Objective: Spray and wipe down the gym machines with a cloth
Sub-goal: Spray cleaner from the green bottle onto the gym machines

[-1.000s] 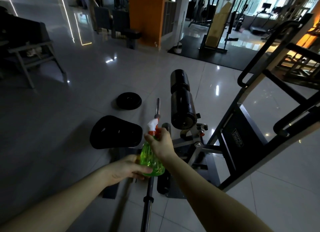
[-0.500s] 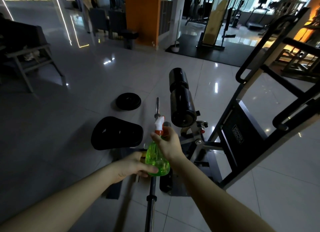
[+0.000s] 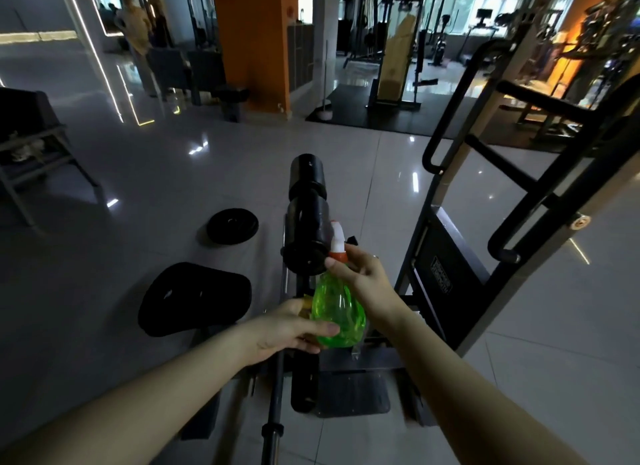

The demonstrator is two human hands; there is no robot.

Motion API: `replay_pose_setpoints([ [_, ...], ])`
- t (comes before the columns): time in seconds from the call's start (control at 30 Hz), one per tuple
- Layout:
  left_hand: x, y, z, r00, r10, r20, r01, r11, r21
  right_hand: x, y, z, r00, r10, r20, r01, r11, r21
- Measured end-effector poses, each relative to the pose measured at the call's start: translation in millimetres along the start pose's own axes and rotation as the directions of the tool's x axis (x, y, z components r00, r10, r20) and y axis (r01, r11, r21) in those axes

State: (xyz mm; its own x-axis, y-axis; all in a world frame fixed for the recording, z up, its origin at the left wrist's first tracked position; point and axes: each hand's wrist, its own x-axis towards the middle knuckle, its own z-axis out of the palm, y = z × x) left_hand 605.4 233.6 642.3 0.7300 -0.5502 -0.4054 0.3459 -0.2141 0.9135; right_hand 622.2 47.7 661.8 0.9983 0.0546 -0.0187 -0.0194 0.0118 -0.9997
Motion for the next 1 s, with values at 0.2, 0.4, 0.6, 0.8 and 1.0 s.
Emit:
replay_pose_setpoints([
  [0.2, 39.1, 6.8, 45.3, 0.998, -0.052, -0.036, 0.053, 0.998, 0.024, 11.8, 15.4, -61.5, 0.997, 0.047, 0.058, -0.048, 0.999, 0.024],
  [0.4, 66.6, -0.3, 74.6, 0.990, -0.099, -0.096, 0.103, 0.994, 0.034, 14.2, 31.6, -99.4, 0.976, 0.132, 0.170, -0.148, 0.985, 0.083],
  [0.6, 74.9, -16.8, 100.0, 0.977, -0.179, -0.114, 0.182, 0.983, 0.012, 7.5, 61.4, -117.2, 0.964, 0.143, 0.223, -0.186, 0.965, 0.184],
  [0.8, 76.2, -35.3, 105.6, 0.967, -0.234, -0.099, 0.233, 0.972, -0.015, -4.0, 85.0, -126.4, 0.939, 0.236, 0.251, -0.299, 0.920, 0.254],
  [1.0, 77.5, -50.0, 115.2, 0.961, -0.266, -0.070, 0.265, 0.964, -0.019, -16.9, 91.8, -129.3, 0.945, 0.214, 0.249, -0.282, 0.918, 0.281],
])
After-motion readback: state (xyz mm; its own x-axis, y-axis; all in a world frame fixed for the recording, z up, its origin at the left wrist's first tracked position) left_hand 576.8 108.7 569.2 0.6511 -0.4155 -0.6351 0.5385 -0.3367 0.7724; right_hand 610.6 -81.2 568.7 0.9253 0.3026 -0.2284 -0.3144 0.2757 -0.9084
